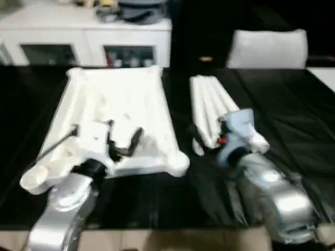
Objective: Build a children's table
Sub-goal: Move to table, then pick table leg
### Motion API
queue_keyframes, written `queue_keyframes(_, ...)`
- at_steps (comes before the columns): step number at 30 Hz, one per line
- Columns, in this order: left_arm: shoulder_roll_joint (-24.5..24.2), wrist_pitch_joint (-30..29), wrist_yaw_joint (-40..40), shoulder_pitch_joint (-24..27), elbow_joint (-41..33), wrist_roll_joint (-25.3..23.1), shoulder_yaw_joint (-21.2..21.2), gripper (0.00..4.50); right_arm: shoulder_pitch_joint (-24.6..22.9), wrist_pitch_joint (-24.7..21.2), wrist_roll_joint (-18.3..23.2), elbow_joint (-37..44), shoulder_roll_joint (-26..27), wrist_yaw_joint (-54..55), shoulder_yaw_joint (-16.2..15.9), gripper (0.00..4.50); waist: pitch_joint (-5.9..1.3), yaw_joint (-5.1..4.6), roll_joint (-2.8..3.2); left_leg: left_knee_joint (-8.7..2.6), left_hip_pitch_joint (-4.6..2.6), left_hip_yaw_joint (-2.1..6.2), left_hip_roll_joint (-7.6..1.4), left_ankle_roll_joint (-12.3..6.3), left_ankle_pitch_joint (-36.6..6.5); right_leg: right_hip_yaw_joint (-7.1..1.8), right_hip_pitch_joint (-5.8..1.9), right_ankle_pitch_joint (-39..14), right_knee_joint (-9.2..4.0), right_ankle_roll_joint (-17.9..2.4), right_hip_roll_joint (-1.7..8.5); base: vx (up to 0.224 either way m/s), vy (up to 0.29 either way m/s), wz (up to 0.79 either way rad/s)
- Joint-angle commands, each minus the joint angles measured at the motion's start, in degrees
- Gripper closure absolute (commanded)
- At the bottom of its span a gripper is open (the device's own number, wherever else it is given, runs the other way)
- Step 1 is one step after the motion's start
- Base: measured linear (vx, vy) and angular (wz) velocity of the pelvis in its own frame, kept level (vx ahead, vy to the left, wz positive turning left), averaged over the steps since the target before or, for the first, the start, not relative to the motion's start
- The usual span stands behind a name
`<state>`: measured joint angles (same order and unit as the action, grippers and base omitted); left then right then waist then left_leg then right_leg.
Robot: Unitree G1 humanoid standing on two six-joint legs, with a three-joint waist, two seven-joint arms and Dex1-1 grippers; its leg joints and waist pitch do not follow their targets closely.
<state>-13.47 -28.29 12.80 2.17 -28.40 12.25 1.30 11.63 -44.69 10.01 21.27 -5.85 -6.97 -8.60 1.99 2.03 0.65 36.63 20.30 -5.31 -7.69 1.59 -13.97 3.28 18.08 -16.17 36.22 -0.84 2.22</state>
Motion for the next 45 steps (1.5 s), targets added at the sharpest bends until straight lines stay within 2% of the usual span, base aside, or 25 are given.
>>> queue_keyframes(1, 0.48, -0.14, 1.33, -0.65, -0.57, 1.47, -0.24, 0.14, 0.38, -3.01, -0.32, -1.05, -0.04, 1.22, 1.53, 0.00, -3.37, 0.05, 1.14, -2.68, -0.84, 2.14, -4.28, -8.58, 26.14, -3.23, 0.33, 24.27, -1.64, -7.74, 5.77, 0.084, 0.035, 0.03)
queue_keyframes(2, 0.08, -0.50, 2.13, -1.14, -0.29, 2.48, 0.04, 0.14, 1.34, -3.84, 0.89, -2.10, 0.79, 0.86, 2.28, 0.00, -4.40, 0.57, 0.58, -2.43, 0.20, 1.55, -3.16, -5.23, 32.51, -3.44, -1.41, 35.23, -0.52, -7.13, 5.41, 0.000, 0.000, 0.00)
queue_keyframes(3, -1.01, -0.83, 2.89, -1.67, 0.23, 2.41, -0.10, 0.14, 2.68, -3.69, 1.27, -3.79, 1.20, 0.58, 2.67, 0.00, -4.56, 0.65, 0.49, -2.31, 0.37, 1.45, -2.83, -3.74, 33.62, -3.42, -1.34, 38.78, -0.21, -6.59, 4.97, 0.000, 0.000, 0.00)
queue_keyframes(4, -2.24, -1.36, 3.67, -2.29, 0.74, 2.22, -0.27, 0.14, 4.26, -3.29, 1.02, -5.63, 1.27, 0.46, 2.71, 0.00, -4.26, 0.53, -0.03, -2.81, 0.90, 1.06, -2.56, -1.00, 29.22, -3.38, -1.44, 39.40, -0.37, -5.65, 4.64, 0.000, 0.000, 0.00)
queue_keyframes(5, -2.24, -1.36, 3.67, -2.29, 0.74, 2.22, -0.27, 0.14, 4.26, -3.29, 1.02, -5.63, 1.27, 0.46, 2.71, 0.00, -3.84, 0.68, 0.27, -3.50, 0.99, 0.83, -2.85, 1.44, 20.92, -3.32, -1.31, 35.24, -0.93, -5.24, 4.89, 0.000, 0.000, 0.00)
queue_keyframes(6, -3.18, -1.50, 4.66, -2.47, 1.09, 2.13, -0.65, 0.14, 5.40, -2.93, 0.47, -7.17, 1.14, 0.50, 2.53, 0.00, -3.45, 0.68, 0.67, -3.90, 0.92, 0.80, -3.19, 2.68, 15.99, -3.31, -1.13, 31.37, -1.34, -5.48, 5.12, -0.052, -0.023, 0.00)
queue_keyframes(7, -3.78, -1.65, 5.31, -2.62, 1.28, 2.05, -0.91, 0.14, 6.16, -2.80, 0.09, -8.11, 1.09, 0.56, 2.44, 0.00, -2.99, 0.51, 0.56, -4.46, 0.72, 0.73, -3.54, 4.06, 10.49, -3.31, -0.97, 26.32, -1.97, -5.82, 5.22, -0.052, -0.023, 0.00)
queue_keyframes(8, -4.79, -2.19, 6.90, -2.71, 1.42, 2.66, -1.13, 0.14, 7.96, -2.52, -0.54, -10.56, 1.23, 1.15, 2.79, 0.00, -2.11, 0.20, 0.44, -5.71, 0.36, 0.70, -4.12, 6.59, -2.97, -3.64, -0.88, 11.44, -2.76, -7.25, 5.65, -0.062, -0.025, -0.01)
queue_keyframes(9, -6.47, -3.00, 9.29, -2.85, 1.43, 3.43, -1.44, 0.14, 10.88, -2.82, -1.32, -14.59, 1.58, 2.47, 3.55, 0.00, -1.95, 0.20, 0.46, -6.03, 0.29, 0.57, -4.02, 6.81, -5.69, -3.76, -0.88, 7.32, -3.06, -7.37, 5.69, -0.078, -0.025, -0.02)
queue_keyframes(10, -6.81, -3.13, 9.70, -2.89, 1.41, 3.51, -1.52, 0.14, 11.43, -2.97, -1.44, -15.38, 1.63, 2.74, 3.67, 0.00, -1.56, 0.04, 0.54, -6.39, -0.14, 0.42, -4.09, 7.26, -10.40, -4.03, -0.12, -0.34, -3.54, -7.90, 5.66, -0.078, -0.025, -0.02)
queue_keyframes(11, -8.54, -4.18, 12.14, -2.98, 1.24, 4.31, -1.90, 0.14, 14.32, -3.41, -2.25, -19.97, 1.72, 4.37, 4.40, 0.00, -1.34, 0.00, 0.41, -6.64, -0.23, 0.21, -4.02, 6.93, -13.30, -4.36, 0.08, -7.08, -4.05, -7.97, 5.86, -0.088, -0.026, -0.01)
queue_keyframes(12, -8.63, -4.26, 12.28, -2.98, 1.23, 4.38, -1.91, 0.14, 14.48, -3.42, -2.29, -20.25, 1.73, 4.48, 4.47, 0.00, -1.26, 0.13, 0.39, -6.69, -0.34, 0.05, -4.10, 6.66, -14.01, -4.52, 0.29, -9.72, -4.39, -7.80, 6.03, -0.080, -0.030, 0.02)
queue_keyframes(14, -11.79, -6.28, 16.04, -3.37, 0.49, 6.34, -2.69, 0.14, 19.66, -2.29, -2.51, -28.61, 1.89, 5.62, 6.36, 0.00, -1.46, 0.19, -0.10, -6.51, -0.37, -0.62, -4.30, 5.87, -12.90, -4.65, 0.84, -13.29, -4.66, -7.79, 6.05, -0.073, -0.030, 0.02)
queue_keyframes(15, -12.38, -6.72, 16.77, -3.44, 0.33, 6.87, -2.89, 0.14, 20.80, -1.97, -2.50, -30.34, 2.01, 5.89, 6.74, 0.00, -1.71, 0.39, 0.32, -6.53, -0.17, -0.75, -4.33, 5.90, -10.69, -4.50, 0.81, -11.19, -4.31, -8.14, 5.94, -0.051, -0.023, 0.00)
queue_keyframes(18, -14.02, -8.03, 18.60, -3.67, -0.24, 7.58, -3.67, 0.14, 24.24, -0.86, -2.70, -35.59, 2.26, 6.83, 7.53, 0.00, -1.82, 0.52, 0.38, -6.63, -0.17, -1.20, -4.53, 6.12, -8.79, -4.20, 1.06, -5.96, -3.84, -8.77, 5.60, -0.017, -0.008, 0.00)
queue_keyframes(20, -15.36, -9.21, 19.89, -3.73, -0.88, 7.60, -4.54, 0.14, 27.52, 0.65, -2.79, -40.88, 2.44, 6.56, 7.67, 0.00, -1.94, 0.37, 0.17, -6.60, 0.09, -1.40, -4.36, 6.07, -9.05, -4.16, 0.99, -4.05, -3.59, -9.18, 5.49, 0.000, 0.000, 0.00)
queue_keyframes(21, -15.55, -9.48, 20.05, -3.73, -1.04, 7.63, -4.65, 0.14, 28.45, 0.98, -2.72, -42.58, 2.56, 5.99, 7.60, 0.00, -1.89, 0.32, -0.31, -6.60, 0.30, -1.58, -4.38, 5.74, -8.36, -4.20, 0.85, -3.68, -3.70, -9.10, 5.46, 0.000, 0.000, 0.00)
queue_keyframes(22, -15.56, -9.57, 20.08, -3.71, -1.12, 7.65, -4.71, 0.14, 28.84, 1.12, -2.73, -43.36, 2.60, 5.77, 7.56, 0.00, -1.95, 0.55, 0.35, -6.54, 0.24, -1.66, -4.51, 5.65, -7.25, -4.21, 0.95, -2.23, -3.55, -9.10, 5.50, 0.000, 0.000, 0.00)
queue_keyframes(23, -15.50, -9.80, 20.12, -3.78, -1.50, 7.89, -4.76, 0.14, 30.36, 2.20, -2.70, -46.31, 2.73, 5.75, 8.03, 0.00, -2.04, 0.46, -0.33, -6.46, 0.43, -1.88, -4.53, 5.24, -5.71, -4.16, 0.66, 0.00, -3.48, -9.22, 5.35, 0.000, 0.000, 0.00)
queue_keyframes(25, -15.45, -10.19, 20.13, -3.72, -2.12, 8.36, -4.78, 0.14, 32.28, 4.39, -3.09, -50.25, 2.76, 6.47, 8.62, 0.00, -2.31, 0.68, -0.22, -6.24, 0.32, -2.07, -4.59, 5.10, -4.40, -4.10, 0.72, 1.86, -3.19, -9.83, 5.56, 0.000, 0.000, 0.00)
queue_keyframes(27, -16.04, -10.71, 20.34, -3.67, -2.58, 8.72, -4.76, 0.14, 33.77, 5.80, -3.12, -53.26, 2.84, 6.55, 9.22, 0.00, -2.89, 1.03, 0.28, -5.71, 0.62, -2.23, -4.51, 4.37, 0.23, -4.04, 0.56, 9.56, -2.41, -10.18, 5.31, 0.000, 0.000, 0.00)
queue_keyframes(29, -16.68, -11.88, 20.62, -3.58, -3.44, 9.77, -4.21, 0.14, 36.39, 7.51, -2.73, -58.09, 2.95, 6.31, 10.45, 0.00, -3.01, 1.23, -0.07, -5.43, 0.93, -2.46, -4.32, 3.15, 3.54, -3.79, 0.54, 16.05, -1.94, -10.31, 4.84, 0.000, 0.000, 0.00)
queue_keyframes(33, -17.23, -12.42, 20.92, -3.11, -3.89, 9.98, -3.83, 0.14, 38.51, 9.60, -3.19, -62.64, 2.81, 6.42, 10.63, 0.00, -2.64, 1.54, 0.10, -5.71, 0.80, -2.51, -4.58, 3.39, -0.12, -3.73, 0.82, 10.90, -2.34, -10.49, 5.06, 0.000, 0.000, 0.00)
queue_keyframes(36, -17.96, -12.98, 20.93, -2.28, -4.58, 10.04, -3.82, 0.14, 40.41, 10.88, -2.85, -67.55, 2.99, 6.18, 11.54, 0.00, -2.43, 1.50, -0.15, -5.90, 0.70, -2.65, -4.71, 4.26, -3.05, -3.81, 1.00, 6.33, -2.63, -10.57, 5.17, 0.000, 0.000, 0.00)
queue_keyframes(45, -18.10, -13.73, 20.50, -2.17, -5.17, 10.58, -4.19, 0.14, 42.42, 12.60, -2.86, -75.56, 3.34, 7.95, 13.22, 0.00, -2.40, 1.57, -0.08, -6.01, 0.70, -2.70, -4.73, 4.75, -4.45, -3.81, 1.16, 3.46, -2.79, -10.29, 5.28, 0.000, 0.000, 0.00)
